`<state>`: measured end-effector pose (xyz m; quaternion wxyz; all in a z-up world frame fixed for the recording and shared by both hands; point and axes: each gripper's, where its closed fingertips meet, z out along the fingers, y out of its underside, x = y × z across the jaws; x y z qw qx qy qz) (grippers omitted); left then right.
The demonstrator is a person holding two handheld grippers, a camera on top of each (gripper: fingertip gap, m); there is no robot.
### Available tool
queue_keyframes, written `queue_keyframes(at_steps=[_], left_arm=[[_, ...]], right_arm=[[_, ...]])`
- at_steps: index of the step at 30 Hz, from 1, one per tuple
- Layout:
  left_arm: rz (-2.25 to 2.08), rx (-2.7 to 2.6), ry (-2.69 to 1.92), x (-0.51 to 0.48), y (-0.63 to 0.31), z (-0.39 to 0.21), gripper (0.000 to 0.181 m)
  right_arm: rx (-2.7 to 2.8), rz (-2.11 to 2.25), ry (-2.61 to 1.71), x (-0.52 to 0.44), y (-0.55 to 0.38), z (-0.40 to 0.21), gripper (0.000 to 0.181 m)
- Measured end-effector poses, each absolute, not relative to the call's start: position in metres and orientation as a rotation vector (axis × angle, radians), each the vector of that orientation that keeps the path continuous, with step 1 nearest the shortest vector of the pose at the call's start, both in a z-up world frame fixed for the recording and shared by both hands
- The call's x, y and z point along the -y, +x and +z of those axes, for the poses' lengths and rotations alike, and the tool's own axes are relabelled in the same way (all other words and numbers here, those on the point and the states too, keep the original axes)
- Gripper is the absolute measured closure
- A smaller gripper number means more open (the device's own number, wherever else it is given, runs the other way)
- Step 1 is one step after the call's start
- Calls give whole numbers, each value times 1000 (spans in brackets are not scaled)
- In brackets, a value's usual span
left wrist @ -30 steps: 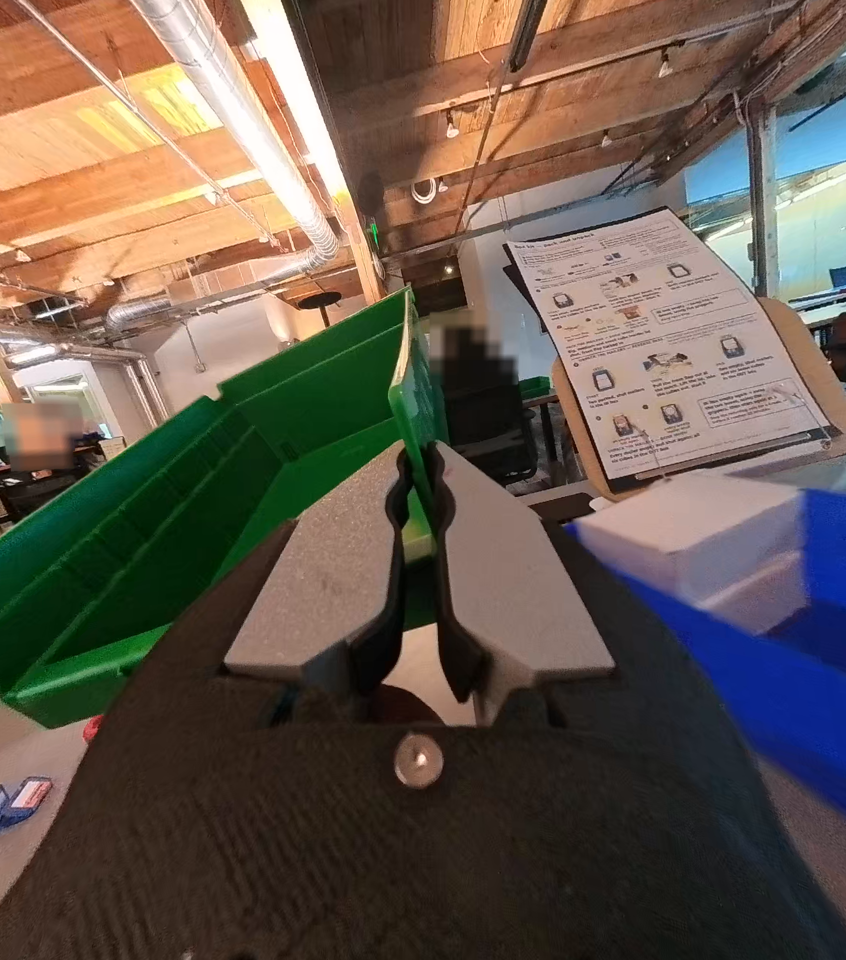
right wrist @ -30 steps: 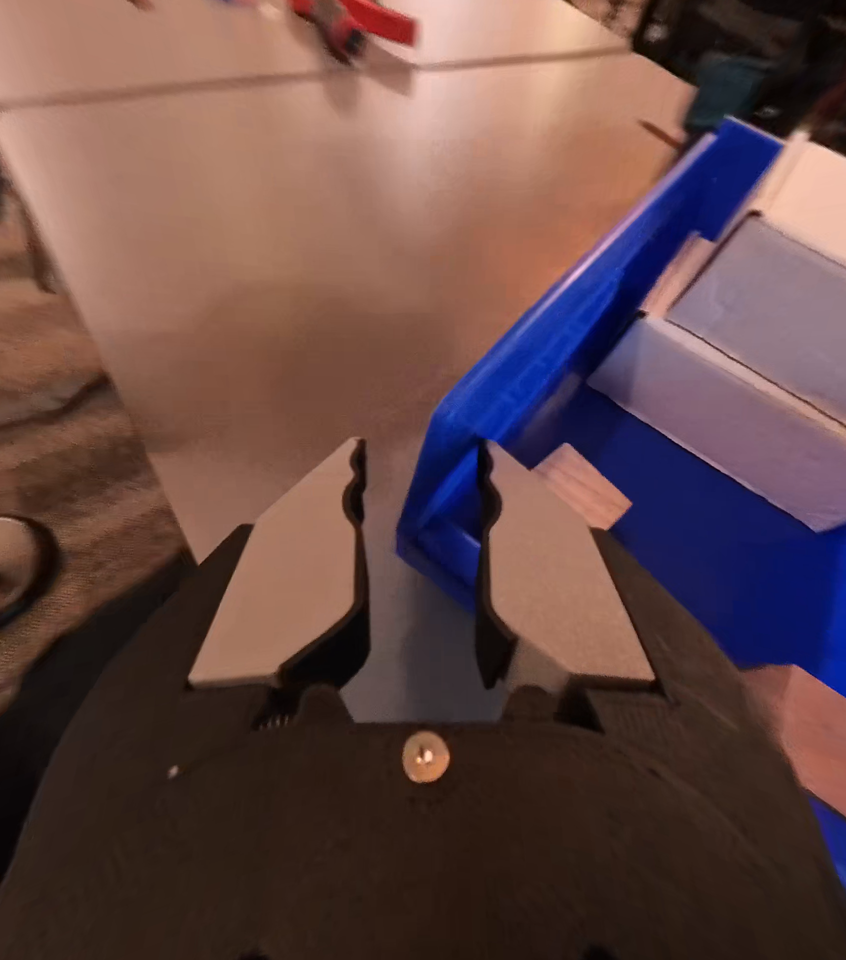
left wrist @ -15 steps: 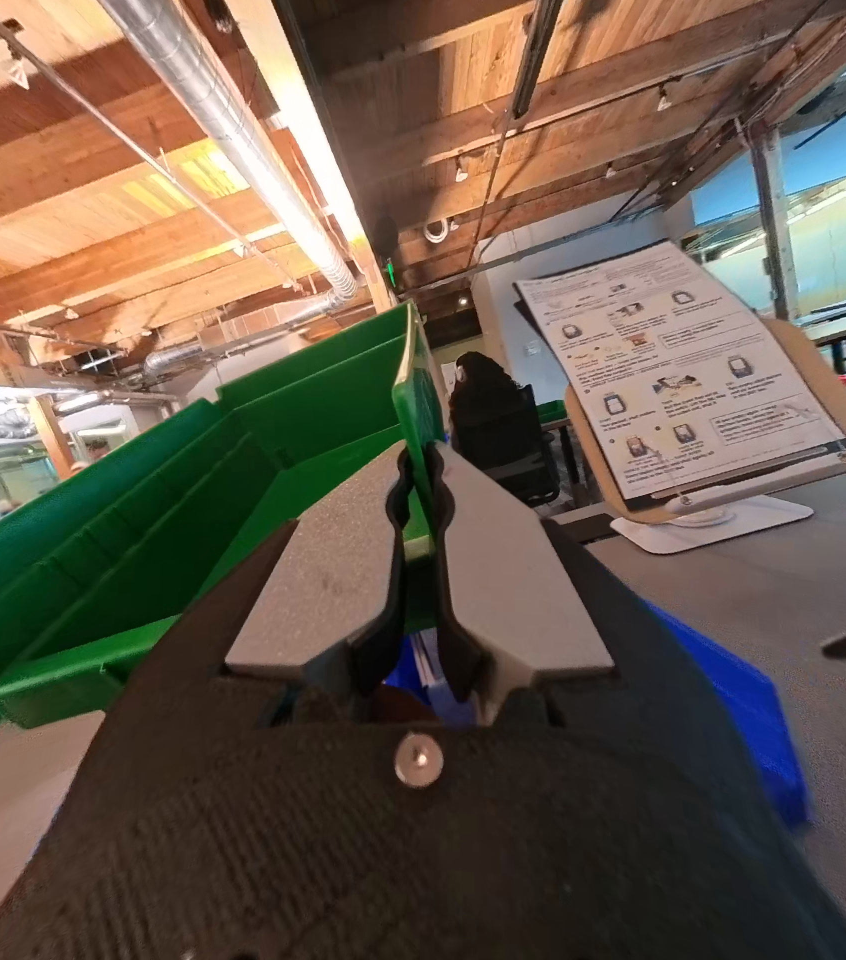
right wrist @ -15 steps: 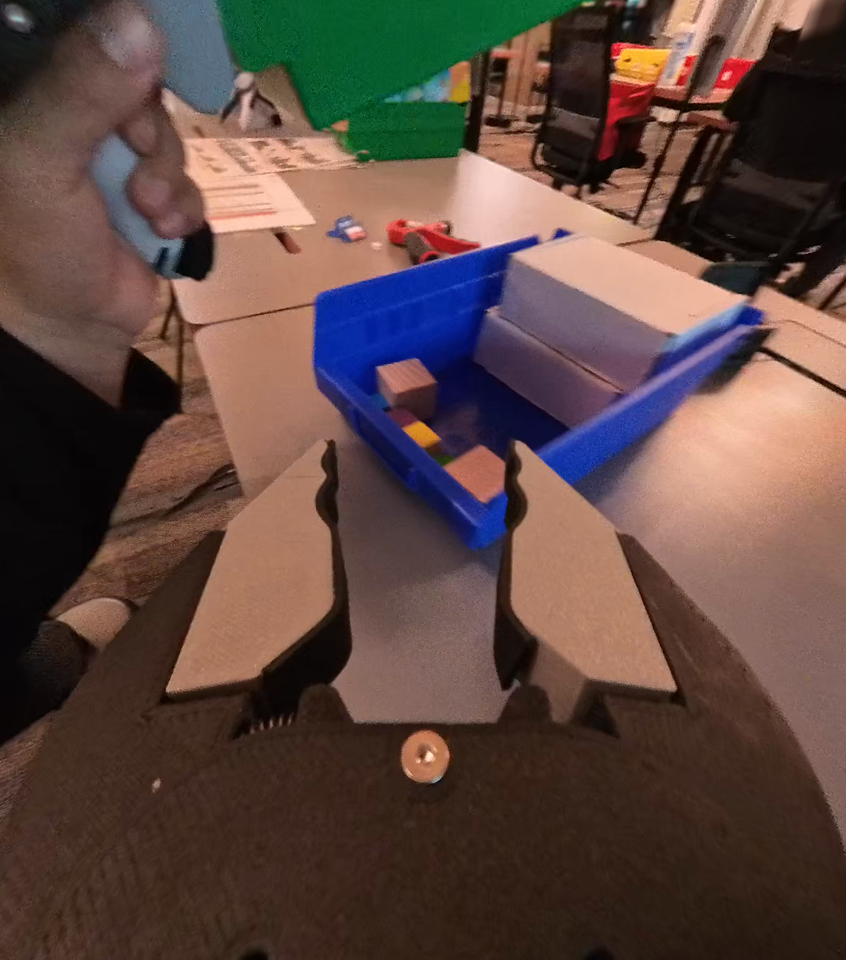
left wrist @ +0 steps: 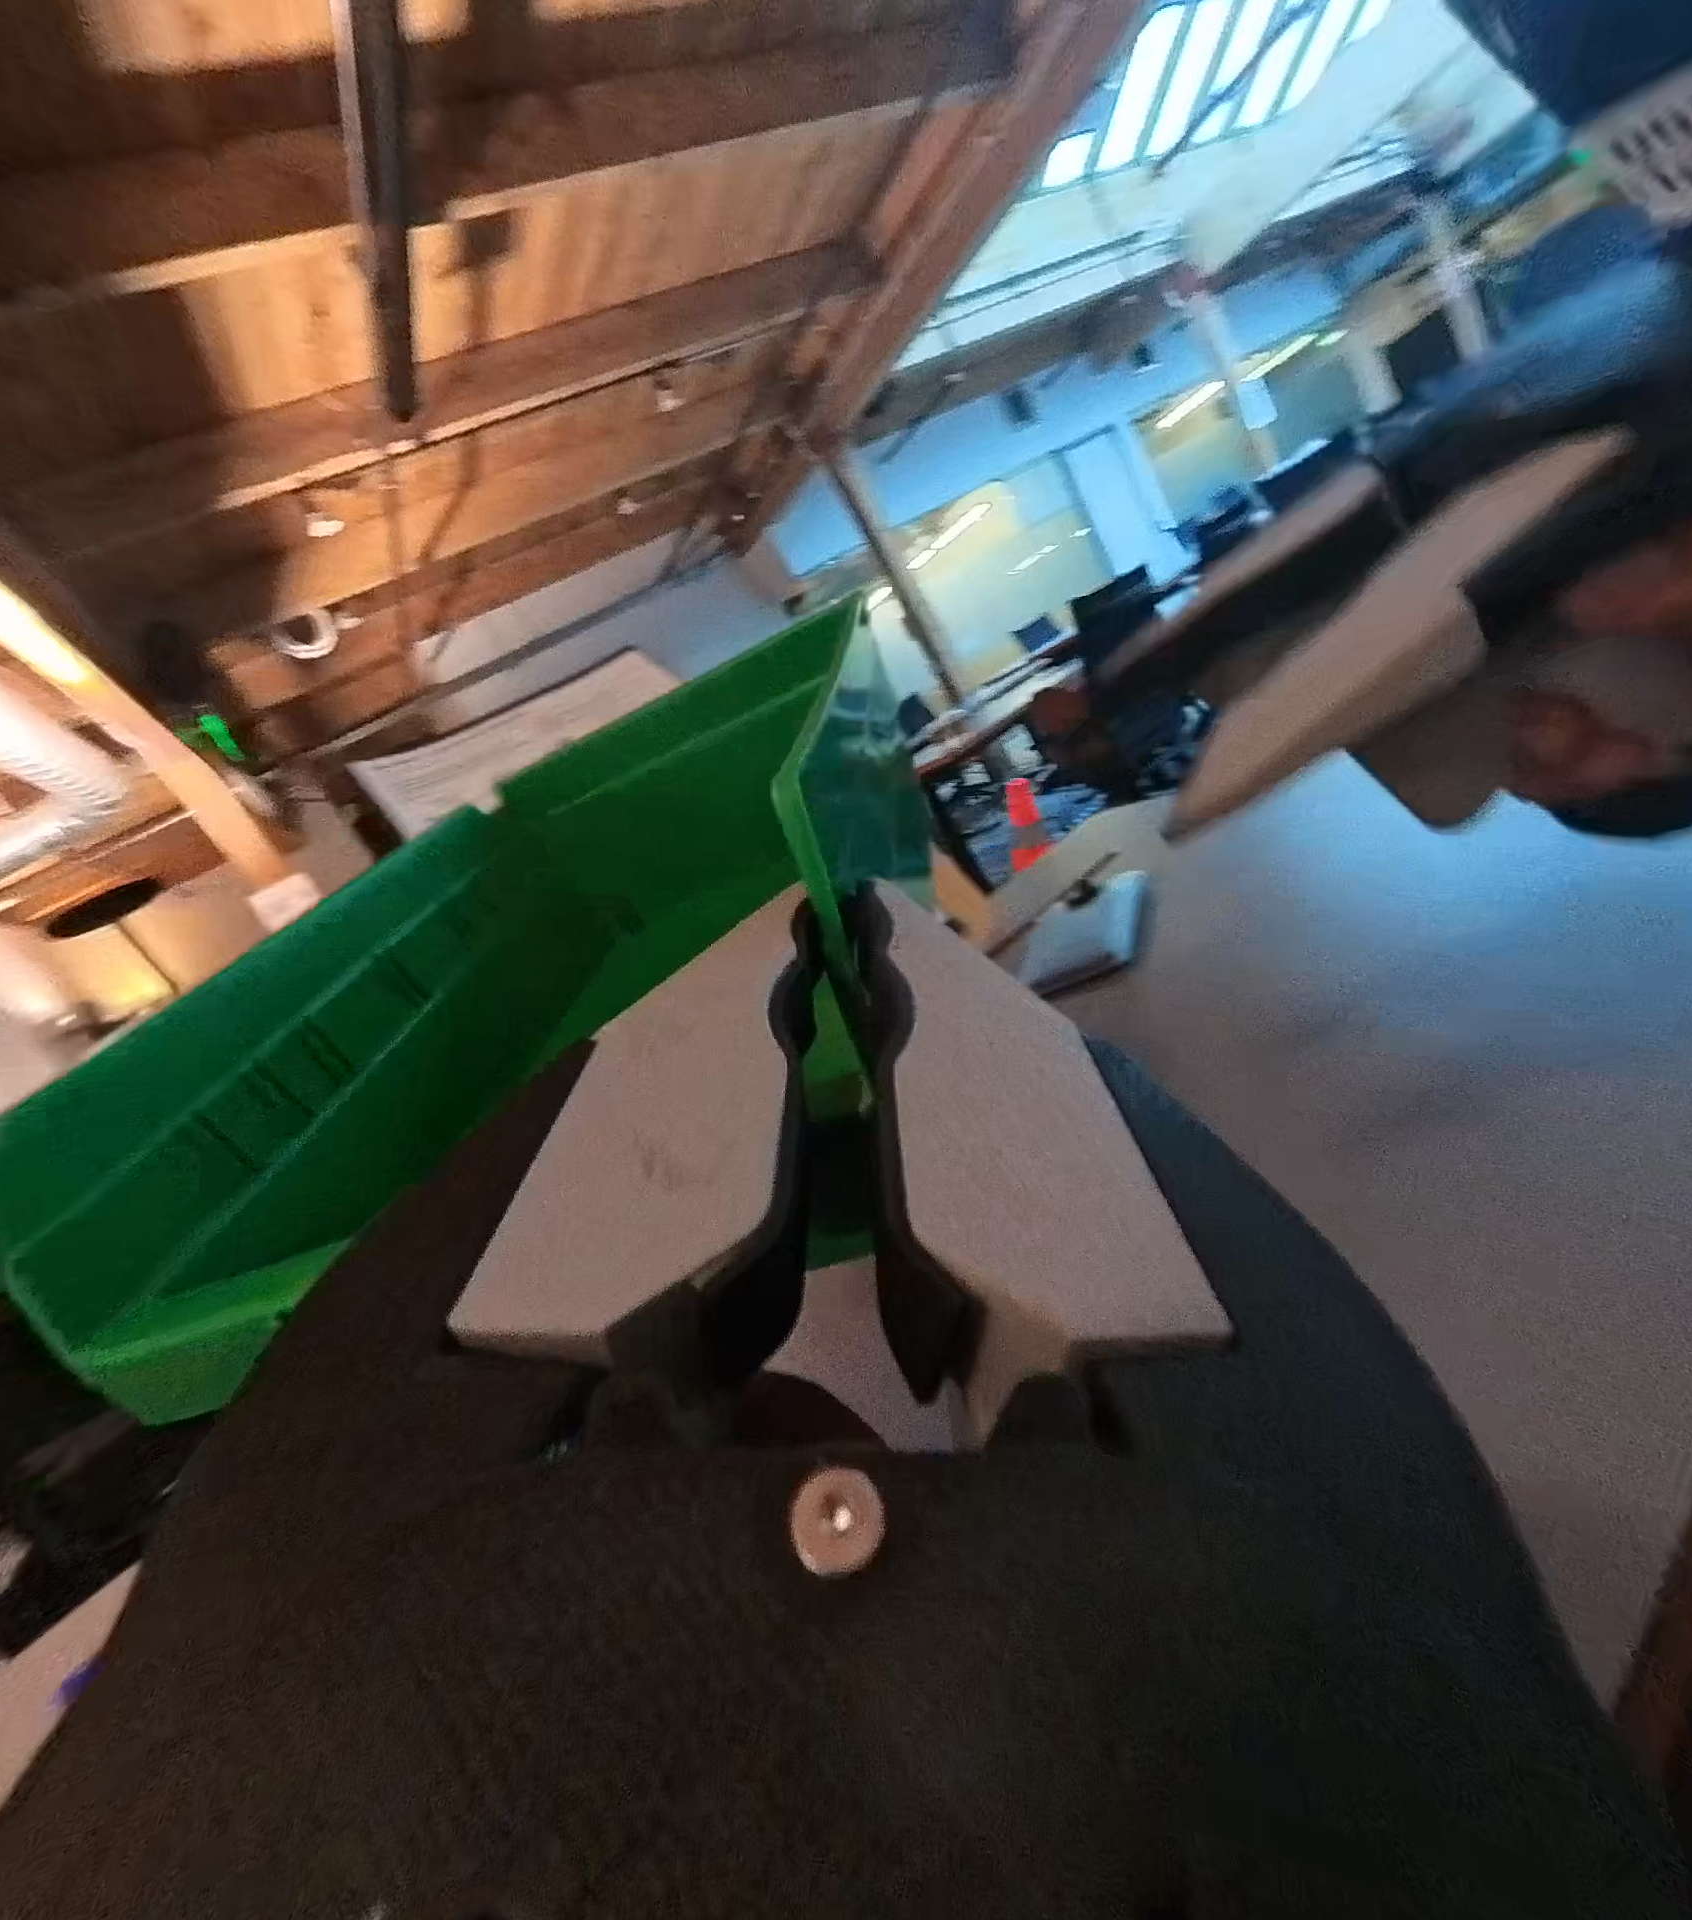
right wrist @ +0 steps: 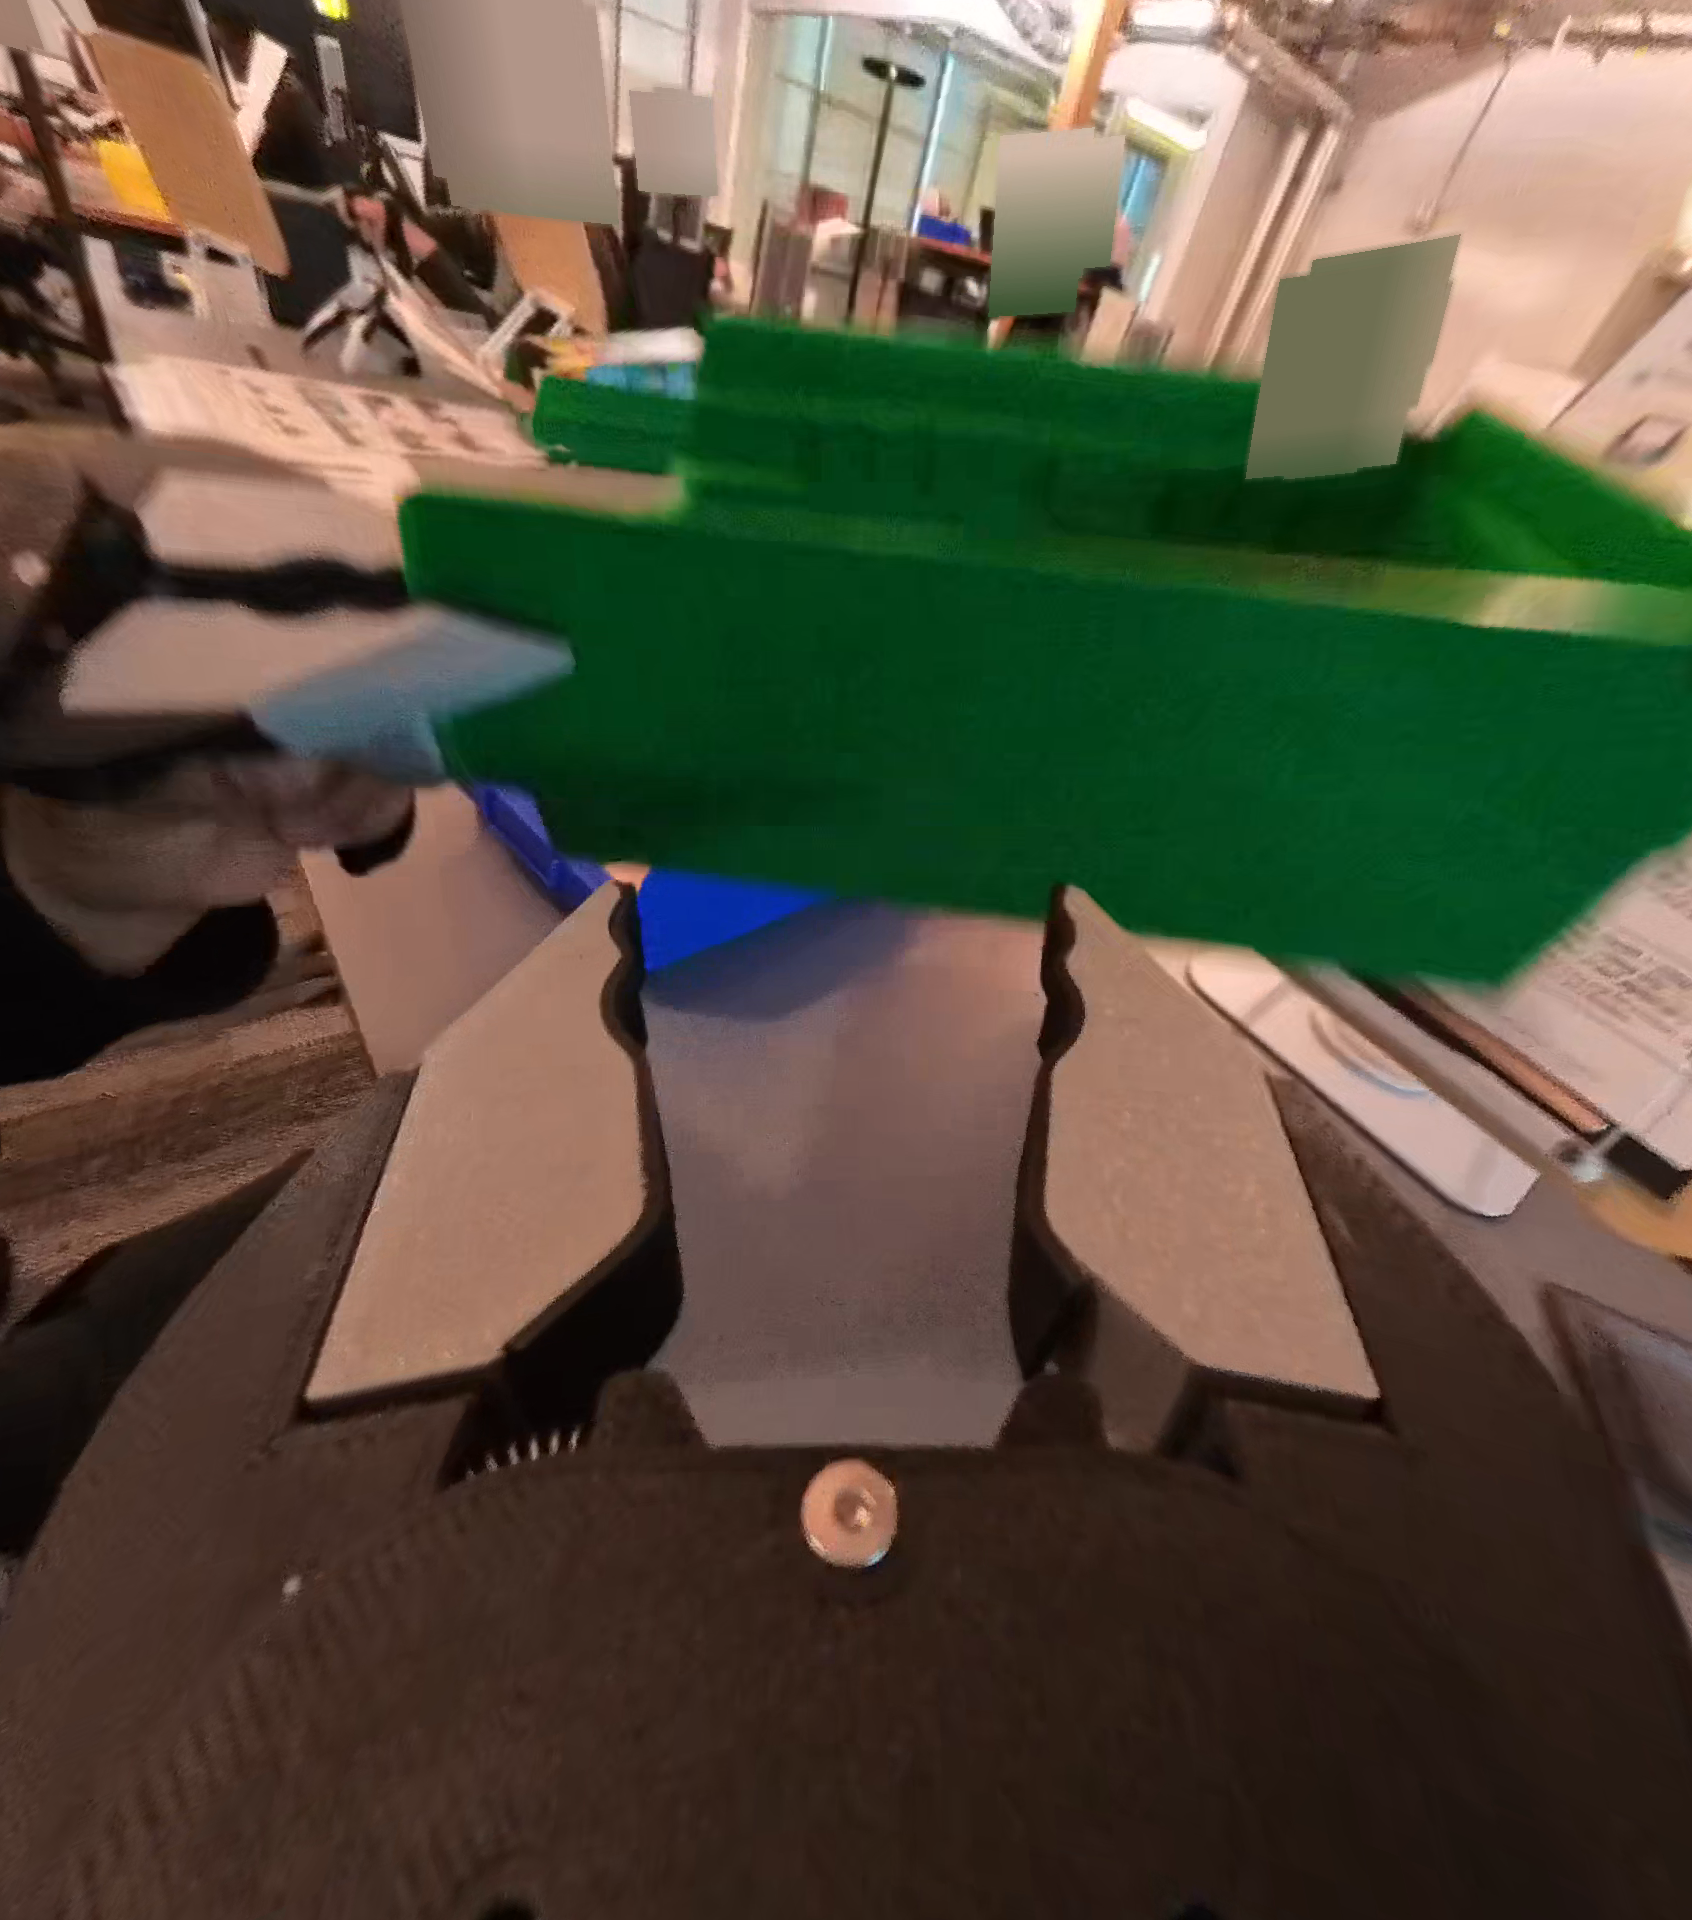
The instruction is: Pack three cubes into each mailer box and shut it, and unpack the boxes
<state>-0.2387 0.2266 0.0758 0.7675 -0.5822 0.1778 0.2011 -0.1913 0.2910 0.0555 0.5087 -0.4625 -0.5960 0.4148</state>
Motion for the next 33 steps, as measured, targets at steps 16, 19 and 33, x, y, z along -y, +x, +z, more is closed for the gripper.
queue_keyframes(at_steps=[16, 19, 33], left_arm=[[-63, -521, -1453, -266, -154, 10, 154], [-4, -390, -1510, -259, -207, 25, 153], [398, -134, -1851, -265, -361, -41, 135]], right_arm=[[1636, 807, -1301, -329, -171, 4, 122], [1772, 799, -1275, -307, -181, -17, 130], [2178, 407, -1430, -314, -144, -98, 149]])
